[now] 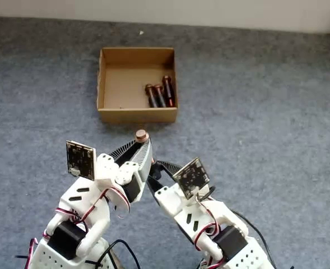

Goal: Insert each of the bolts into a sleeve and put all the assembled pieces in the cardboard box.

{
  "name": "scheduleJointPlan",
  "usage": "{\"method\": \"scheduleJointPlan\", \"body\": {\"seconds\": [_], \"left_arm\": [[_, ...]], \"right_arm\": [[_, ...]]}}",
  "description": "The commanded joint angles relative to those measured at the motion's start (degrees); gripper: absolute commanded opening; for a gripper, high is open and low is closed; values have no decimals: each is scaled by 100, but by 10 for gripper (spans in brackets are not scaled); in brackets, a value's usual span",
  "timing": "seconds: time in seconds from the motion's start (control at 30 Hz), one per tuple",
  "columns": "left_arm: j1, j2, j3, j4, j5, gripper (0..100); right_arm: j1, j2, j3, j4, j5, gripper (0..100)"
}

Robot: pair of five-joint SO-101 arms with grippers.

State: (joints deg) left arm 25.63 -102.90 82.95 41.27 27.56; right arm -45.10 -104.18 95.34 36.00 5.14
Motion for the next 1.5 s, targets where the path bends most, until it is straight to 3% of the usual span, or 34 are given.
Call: {"method": "scheduleJointPlan", "body": {"seconds": [0.0, 0.17, 0.33, 0.57, 0.67, 0.8, 0.97, 1.1, 1.2, 1.4, 1.47], "left_arm": [[57, -13, -312, 440, 44, 6], [57, -13, -365, 791, 0, 8], [268, -13, -321, 1020, -624, 15], [251, -13, -356, 1292, -607, 239], [251, -13, -400, 1600, -642, 278], [-84, -13, -699, 1908, -1011, 277], [-1305, -13, -892, 2084, -1503, 277], [-2360, -13, -426, 2075, -1574, 277], [-2545, -13, 136, 2075, -1574, 268], [-2782, -13, 892, 2013, -1582, 19], [-2686, -13, 1086, 1855, -1547, 20]], "right_arm": [[-57, -101, 48, -171, 325, 5], [-57, -101, 48, -400, 325, 5], [-57, -101, 48, -462, 325, 5], [-57, -101, 57, -453, 308, 5], [101, -101, 145, -462, 299, 5], [488, -101, 303, -462, 299, 5], [1068, -101, 321, -462, 290, 5], [1490, -101, 321, -462, 290, 5], [1763, -101, 321, -462, 290, 5], [2123, -101, 321, -470, 290, 5], [2132, -101, 277, -470, 290, 5]]}}
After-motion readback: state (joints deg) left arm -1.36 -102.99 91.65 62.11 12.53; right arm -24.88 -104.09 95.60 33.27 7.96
